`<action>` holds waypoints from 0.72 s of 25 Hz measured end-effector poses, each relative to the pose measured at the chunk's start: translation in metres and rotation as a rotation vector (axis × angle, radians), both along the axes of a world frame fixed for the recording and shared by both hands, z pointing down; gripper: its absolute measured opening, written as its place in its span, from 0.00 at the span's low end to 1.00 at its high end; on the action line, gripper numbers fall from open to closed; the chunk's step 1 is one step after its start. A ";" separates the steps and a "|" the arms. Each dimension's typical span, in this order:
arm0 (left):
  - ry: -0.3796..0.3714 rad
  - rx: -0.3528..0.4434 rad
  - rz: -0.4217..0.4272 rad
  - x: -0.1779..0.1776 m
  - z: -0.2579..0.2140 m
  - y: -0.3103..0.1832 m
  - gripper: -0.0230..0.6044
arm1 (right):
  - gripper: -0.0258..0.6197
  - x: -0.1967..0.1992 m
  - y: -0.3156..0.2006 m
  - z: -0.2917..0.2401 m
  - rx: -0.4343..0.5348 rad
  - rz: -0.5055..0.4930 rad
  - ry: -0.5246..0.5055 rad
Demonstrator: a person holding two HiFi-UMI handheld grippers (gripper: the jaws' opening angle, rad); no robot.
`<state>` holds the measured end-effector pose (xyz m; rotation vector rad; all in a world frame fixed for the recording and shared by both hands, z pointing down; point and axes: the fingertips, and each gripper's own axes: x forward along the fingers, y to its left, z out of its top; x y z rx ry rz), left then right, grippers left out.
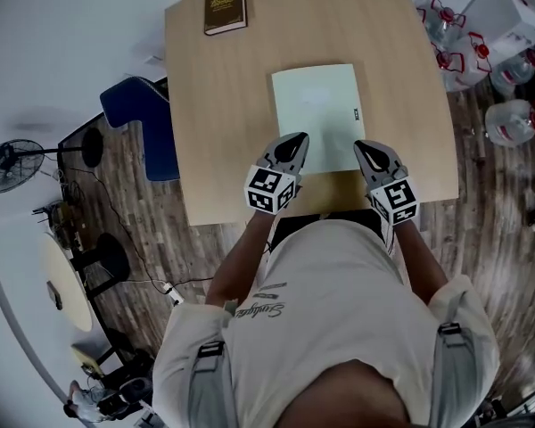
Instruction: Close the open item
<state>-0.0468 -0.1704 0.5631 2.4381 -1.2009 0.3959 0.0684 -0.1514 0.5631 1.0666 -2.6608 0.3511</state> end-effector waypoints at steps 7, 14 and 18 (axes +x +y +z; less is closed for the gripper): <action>0.082 0.101 -0.075 -0.032 -0.049 0.009 0.07 | 0.03 -0.038 -0.002 -0.037 0.057 -0.063 -0.003; 0.090 0.210 -0.129 -0.058 -0.097 0.002 0.07 | 0.03 -0.054 -0.017 -0.089 0.157 -0.078 0.002; 0.101 0.266 -0.174 -0.080 -0.121 0.000 0.07 | 0.03 -0.059 -0.025 -0.120 0.213 -0.078 -0.005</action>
